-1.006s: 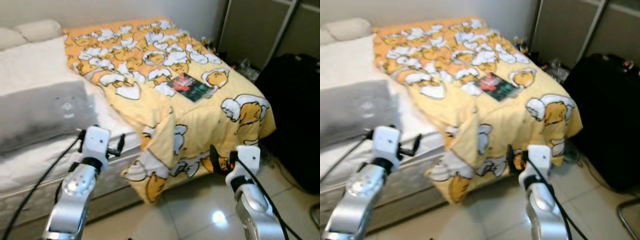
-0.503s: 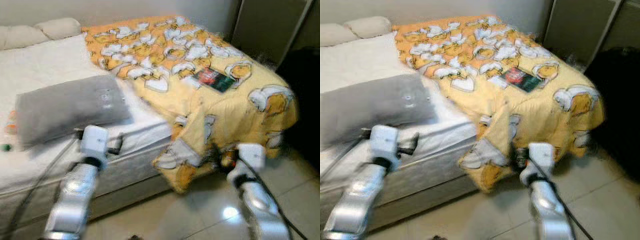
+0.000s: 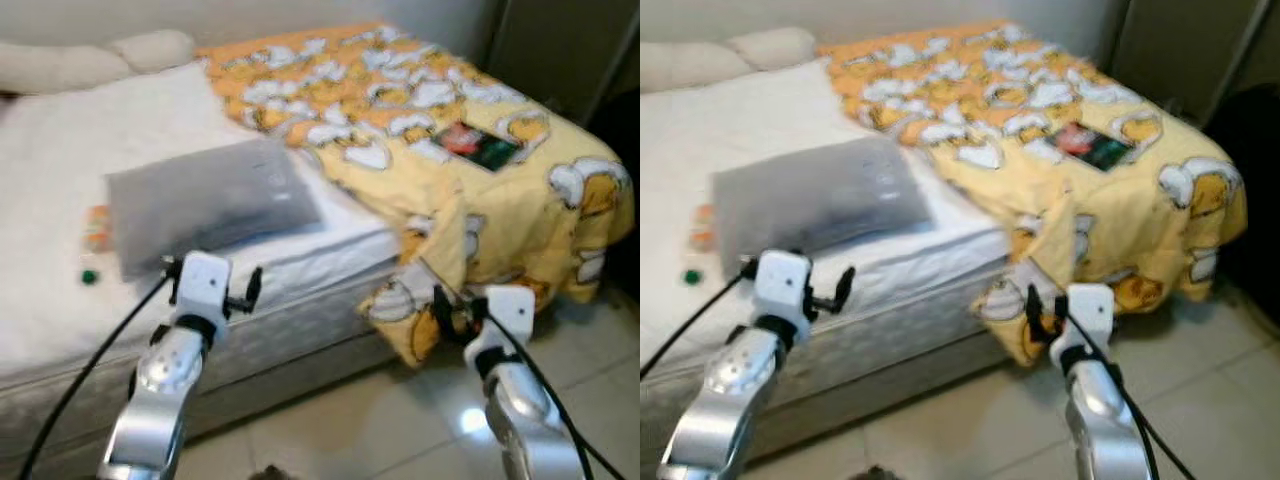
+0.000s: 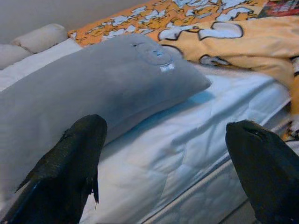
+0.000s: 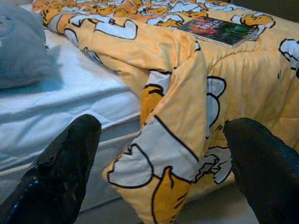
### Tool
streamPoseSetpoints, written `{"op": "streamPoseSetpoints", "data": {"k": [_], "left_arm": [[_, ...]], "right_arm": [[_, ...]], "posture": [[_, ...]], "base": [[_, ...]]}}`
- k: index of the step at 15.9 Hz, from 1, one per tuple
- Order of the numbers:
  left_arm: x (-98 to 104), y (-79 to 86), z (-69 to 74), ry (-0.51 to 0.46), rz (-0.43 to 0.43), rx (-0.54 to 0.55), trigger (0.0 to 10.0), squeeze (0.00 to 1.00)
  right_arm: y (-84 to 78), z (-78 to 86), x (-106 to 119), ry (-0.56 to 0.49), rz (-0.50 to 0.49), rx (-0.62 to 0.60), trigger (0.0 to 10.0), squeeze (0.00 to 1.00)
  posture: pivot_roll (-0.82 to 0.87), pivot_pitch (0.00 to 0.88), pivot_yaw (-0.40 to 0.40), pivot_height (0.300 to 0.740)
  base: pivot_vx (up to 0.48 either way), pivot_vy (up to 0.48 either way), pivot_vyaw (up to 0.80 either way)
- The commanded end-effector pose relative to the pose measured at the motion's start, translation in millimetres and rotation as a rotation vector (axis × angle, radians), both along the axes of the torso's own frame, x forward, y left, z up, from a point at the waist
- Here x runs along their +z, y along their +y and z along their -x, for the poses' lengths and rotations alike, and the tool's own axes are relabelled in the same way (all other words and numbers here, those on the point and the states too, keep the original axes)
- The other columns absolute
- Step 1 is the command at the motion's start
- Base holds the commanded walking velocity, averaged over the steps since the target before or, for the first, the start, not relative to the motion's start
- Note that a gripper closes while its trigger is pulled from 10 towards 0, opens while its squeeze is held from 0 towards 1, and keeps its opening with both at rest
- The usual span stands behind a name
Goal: Clean up the room
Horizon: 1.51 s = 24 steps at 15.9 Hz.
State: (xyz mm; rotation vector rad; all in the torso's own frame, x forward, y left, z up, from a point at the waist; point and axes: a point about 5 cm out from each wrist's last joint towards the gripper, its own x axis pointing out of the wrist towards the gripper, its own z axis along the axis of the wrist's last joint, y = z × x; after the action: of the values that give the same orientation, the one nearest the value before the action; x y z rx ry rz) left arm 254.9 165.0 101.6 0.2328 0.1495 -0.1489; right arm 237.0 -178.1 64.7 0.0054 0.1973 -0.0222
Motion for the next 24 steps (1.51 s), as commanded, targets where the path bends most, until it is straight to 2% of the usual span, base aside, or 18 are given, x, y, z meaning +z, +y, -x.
{"op": "streamPoseSetpoints", "data": {"k": [1,9,12,18,21,24], "left_arm": [[4,7.0,-0.8,-0.010,-0.014,0.018,10.0,0.00],[4,5.5,-1.1,-0.009,-0.012,0.016,10.0,0.00],[9,6.9,-2.3,-0.051,-0.006,0.040,10.0,0.00],[27,5.1,-4.1,-0.164,0.034,0.059,10.0,0.00],[27,8.9,-6.5,-0.151,-0.024,0.078,10.0,0.00],[30,9.0,-4.9,-0.178,-0.002,0.084,10.0,0.00]], "right_arm": [[6.0,-2.4,3,-0.014,-0.008,0.016,10.0,0.00],[7.0,-4.6,5,-0.018,0.001,0.027,10.0,0.00],[9.7,-5.7,10,-0.032,0.014,0.045,10.0,0.00],[14.7,-17.8,25,-0.081,0.032,0.084,10.0,0.00],[20.2,-24.4,29,-0.089,0.019,0.129,10.0,0.00],[28.5,-30.2,31,-0.084,0.015,0.184,10.0,0.00]], "posture": [[-0.02,0.000,0.061,0.740],[-0.02,0.000,0.063,0.740],[-0.02,0.000,0.062,0.740],[-0.01,0.000,0.052,0.740],[0.00,0.000,0.048,0.740],[-0.01,0.000,0.057,0.740]], "base": [[0.000,0.337,0.00],[0.000,0.337,0.00],[0.000,0.321,0.00],[0.000,0.000,0.00],[0.000,0.000,0.17],[0.081,0.000,0.80]]}}
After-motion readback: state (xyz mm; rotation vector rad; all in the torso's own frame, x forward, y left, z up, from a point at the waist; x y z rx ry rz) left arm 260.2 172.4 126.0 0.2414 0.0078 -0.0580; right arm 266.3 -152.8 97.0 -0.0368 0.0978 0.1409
